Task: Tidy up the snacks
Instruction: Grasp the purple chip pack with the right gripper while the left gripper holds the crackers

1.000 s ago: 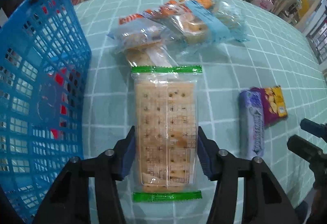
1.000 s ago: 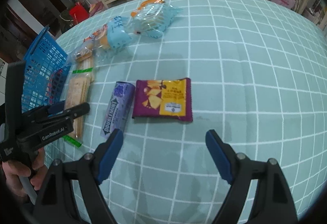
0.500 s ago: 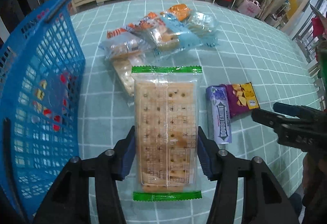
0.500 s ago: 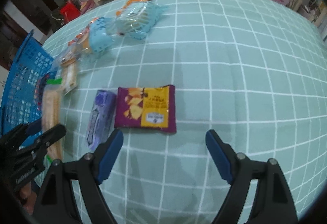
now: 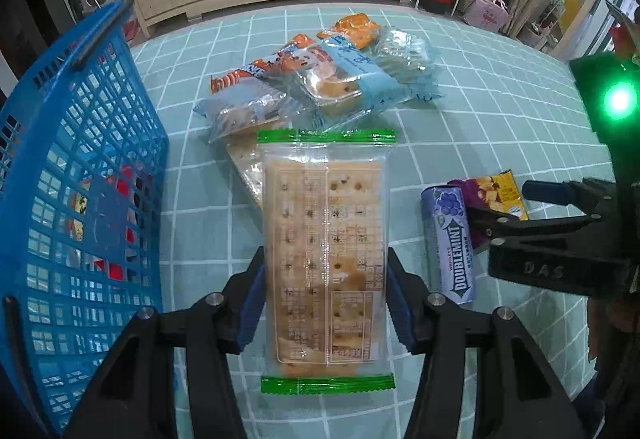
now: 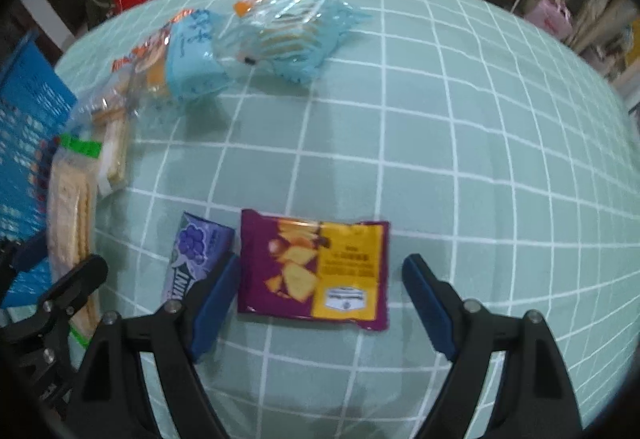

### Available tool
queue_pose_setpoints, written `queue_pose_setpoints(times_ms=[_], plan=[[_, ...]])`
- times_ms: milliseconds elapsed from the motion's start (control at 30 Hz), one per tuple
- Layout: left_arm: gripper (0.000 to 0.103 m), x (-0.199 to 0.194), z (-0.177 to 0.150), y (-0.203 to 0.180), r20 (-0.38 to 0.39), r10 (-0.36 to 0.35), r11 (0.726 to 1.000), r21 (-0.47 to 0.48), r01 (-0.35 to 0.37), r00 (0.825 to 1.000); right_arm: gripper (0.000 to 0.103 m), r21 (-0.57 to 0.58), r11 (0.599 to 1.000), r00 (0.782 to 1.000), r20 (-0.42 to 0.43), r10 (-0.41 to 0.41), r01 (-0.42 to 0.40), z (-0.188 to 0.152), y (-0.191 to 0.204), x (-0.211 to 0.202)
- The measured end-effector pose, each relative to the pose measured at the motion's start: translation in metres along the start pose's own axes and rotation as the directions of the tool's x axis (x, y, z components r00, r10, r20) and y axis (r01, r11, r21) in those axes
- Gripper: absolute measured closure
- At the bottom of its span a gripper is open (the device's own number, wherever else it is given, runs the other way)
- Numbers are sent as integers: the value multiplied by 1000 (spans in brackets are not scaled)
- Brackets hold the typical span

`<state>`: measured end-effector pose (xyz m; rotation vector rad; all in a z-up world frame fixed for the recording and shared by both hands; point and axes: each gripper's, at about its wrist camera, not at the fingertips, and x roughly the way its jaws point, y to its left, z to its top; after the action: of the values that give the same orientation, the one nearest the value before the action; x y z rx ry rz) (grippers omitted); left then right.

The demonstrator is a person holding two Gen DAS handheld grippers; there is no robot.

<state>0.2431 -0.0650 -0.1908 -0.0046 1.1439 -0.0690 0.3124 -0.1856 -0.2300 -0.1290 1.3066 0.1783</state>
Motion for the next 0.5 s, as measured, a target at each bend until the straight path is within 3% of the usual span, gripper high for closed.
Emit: queue_pose_setpoints(times_ms=[100, 167, 200, 233, 500], plan=[[51, 7, -1, -1, -9, -12, 1000, 1, 12, 1000, 22, -13, 1000, 1000, 14, -4, 4, -3, 5, -1], [51, 10, -4, -1, -12, -19, 1000, -1, 19, 1000, 32, -39, 999, 1000, 25, 5, -4, -6, 8, -3], [51, 9, -5, -1, -12, -23, 1000, -2, 23, 1000, 43, -51, 999, 1000, 29, 9, -8, -8, 12, -6], [51, 8, -5, -1, -11, -26, 1000, -3, 26, 1000, 45, -59, 998, 999, 32, 9, -7, -10, 13, -7], [51, -16, -14, -5, 14, -42, 999, -1, 42, 999, 47, 13, 993, 992, 57, 113, -114, -34, 0, -33]])
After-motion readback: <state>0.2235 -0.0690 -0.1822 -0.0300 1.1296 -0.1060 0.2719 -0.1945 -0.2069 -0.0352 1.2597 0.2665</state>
